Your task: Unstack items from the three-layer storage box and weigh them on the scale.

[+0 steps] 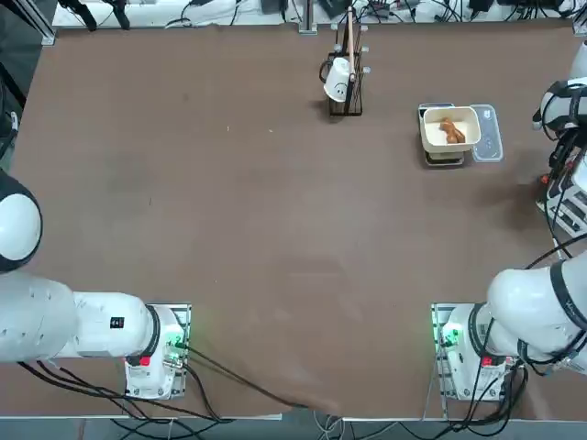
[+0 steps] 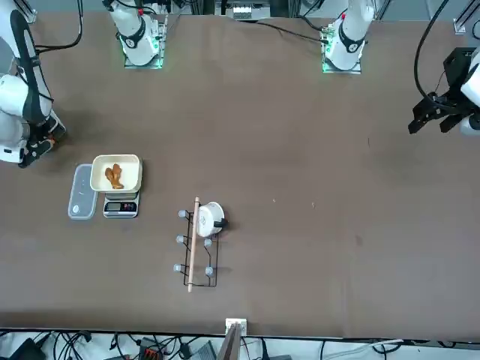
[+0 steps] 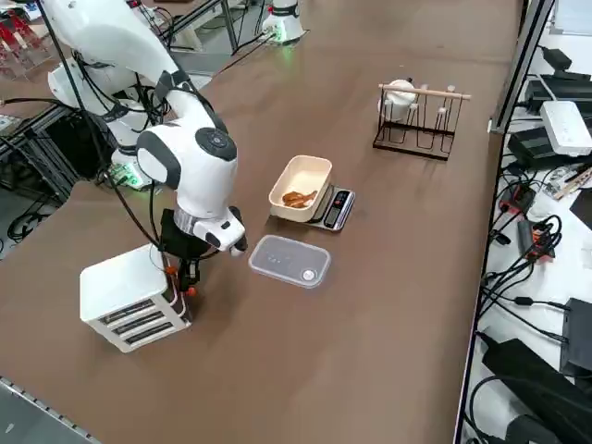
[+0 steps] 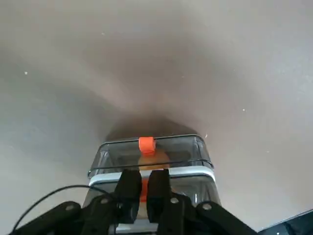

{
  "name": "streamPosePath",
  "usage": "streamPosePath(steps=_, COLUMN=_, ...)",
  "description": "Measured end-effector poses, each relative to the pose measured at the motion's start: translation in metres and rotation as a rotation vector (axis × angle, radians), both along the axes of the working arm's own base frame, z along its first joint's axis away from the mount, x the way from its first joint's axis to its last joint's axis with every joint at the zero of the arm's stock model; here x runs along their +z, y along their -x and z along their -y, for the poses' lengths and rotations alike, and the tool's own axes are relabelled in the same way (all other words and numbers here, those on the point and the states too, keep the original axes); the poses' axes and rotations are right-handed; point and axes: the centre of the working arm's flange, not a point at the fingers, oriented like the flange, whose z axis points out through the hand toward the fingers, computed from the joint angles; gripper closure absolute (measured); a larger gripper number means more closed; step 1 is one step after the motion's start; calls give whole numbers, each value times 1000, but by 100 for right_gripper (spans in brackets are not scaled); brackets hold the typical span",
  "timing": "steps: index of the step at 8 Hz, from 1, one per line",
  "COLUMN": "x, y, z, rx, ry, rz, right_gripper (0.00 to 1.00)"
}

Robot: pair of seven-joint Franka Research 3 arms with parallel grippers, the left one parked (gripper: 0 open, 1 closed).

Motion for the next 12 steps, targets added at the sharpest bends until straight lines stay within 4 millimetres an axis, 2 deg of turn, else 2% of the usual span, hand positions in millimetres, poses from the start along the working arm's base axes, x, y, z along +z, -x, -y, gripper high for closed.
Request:
streamPosePath(steps=6, x=1, y=-4, z=-4, rx=-3, ry=-8, rz=16, right_gripper=88)
streamPosePath(steps=12, x=7, y=-49, z=-65, rx=10, ry=-27, rz=93, right_gripper=88)
